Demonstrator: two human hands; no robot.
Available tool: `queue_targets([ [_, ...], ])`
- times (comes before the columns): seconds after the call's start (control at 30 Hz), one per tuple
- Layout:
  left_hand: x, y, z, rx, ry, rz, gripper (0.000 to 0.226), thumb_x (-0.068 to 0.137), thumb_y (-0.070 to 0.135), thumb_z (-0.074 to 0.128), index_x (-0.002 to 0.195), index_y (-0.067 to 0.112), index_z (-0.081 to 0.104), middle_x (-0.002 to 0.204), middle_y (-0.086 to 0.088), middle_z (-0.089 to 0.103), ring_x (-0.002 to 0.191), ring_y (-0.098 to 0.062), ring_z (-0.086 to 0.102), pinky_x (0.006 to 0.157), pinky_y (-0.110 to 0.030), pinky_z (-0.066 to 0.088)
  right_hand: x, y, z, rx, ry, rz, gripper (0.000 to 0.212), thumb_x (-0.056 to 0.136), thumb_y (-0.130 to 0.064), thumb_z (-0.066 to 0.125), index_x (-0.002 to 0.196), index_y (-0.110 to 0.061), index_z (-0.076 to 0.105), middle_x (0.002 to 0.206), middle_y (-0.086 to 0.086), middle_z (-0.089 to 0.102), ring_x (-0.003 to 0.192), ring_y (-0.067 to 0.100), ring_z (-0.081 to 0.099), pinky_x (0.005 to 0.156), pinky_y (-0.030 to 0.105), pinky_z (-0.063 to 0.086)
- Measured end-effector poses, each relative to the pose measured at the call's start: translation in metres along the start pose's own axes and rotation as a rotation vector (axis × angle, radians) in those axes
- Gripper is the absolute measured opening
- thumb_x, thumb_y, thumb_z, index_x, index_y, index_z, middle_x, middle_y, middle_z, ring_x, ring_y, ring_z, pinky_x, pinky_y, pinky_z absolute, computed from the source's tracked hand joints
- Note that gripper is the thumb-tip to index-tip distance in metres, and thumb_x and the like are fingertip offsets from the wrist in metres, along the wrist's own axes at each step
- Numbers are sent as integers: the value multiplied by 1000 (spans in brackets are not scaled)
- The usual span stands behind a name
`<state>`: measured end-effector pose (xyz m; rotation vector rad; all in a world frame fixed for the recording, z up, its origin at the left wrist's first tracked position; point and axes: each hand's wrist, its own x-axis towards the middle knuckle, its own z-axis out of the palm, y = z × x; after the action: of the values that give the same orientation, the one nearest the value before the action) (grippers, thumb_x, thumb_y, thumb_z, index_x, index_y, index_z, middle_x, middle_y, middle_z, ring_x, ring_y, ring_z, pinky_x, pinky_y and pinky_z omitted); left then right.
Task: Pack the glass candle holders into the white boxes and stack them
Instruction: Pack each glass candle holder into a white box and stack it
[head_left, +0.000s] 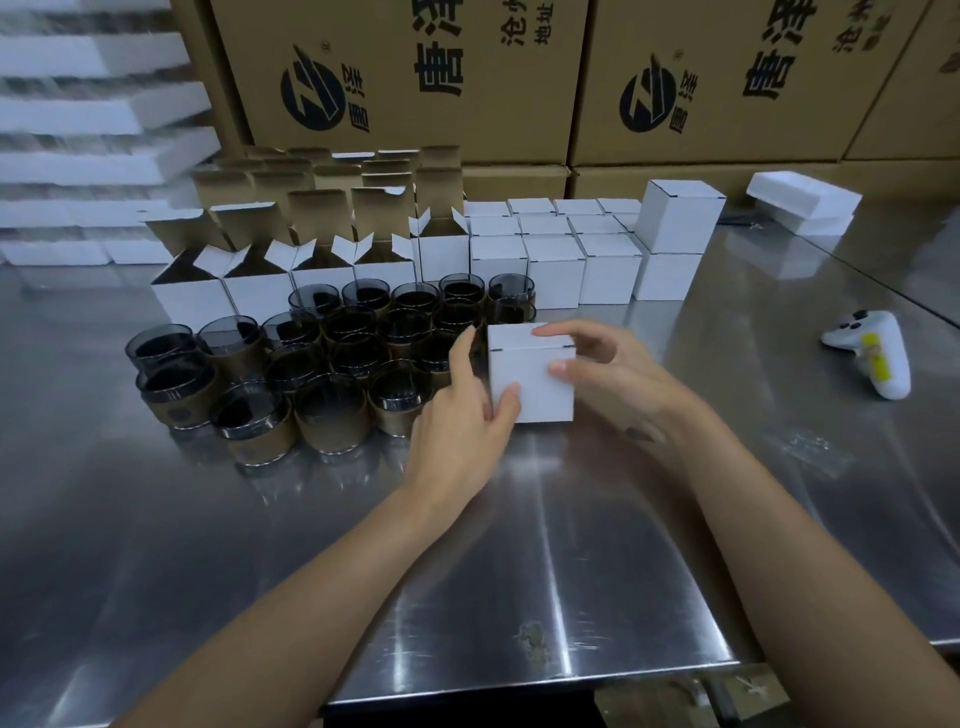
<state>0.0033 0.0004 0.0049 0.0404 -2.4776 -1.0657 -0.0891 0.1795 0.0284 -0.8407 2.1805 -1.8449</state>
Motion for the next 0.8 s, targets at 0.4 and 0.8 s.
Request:
queue_targets([
  [0.4, 1, 3, 1, -389, -38, -18, 89, 80, 61, 54, 152, 23, 19, 145, 6, 44, 129, -10, 45, 105, -36, 42, -4, -29, 1, -94, -29, -180, 27, 88, -20, 61, 115, -19, 66, 137, -3, 57, 129, 12, 50, 96, 25, 46],
  [0.8, 20, 3, 21, -439, -50, 57, 101, 90, 44, 62, 152, 30, -16, 163, 11, 1, 143, -2, 27, 111, -31, 40, 15, -1, -9, -762, 443, -652, 73, 68, -19, 77, 132, -1, 48, 134, 10, 46, 127, 25, 46, 92, 35, 50],
])
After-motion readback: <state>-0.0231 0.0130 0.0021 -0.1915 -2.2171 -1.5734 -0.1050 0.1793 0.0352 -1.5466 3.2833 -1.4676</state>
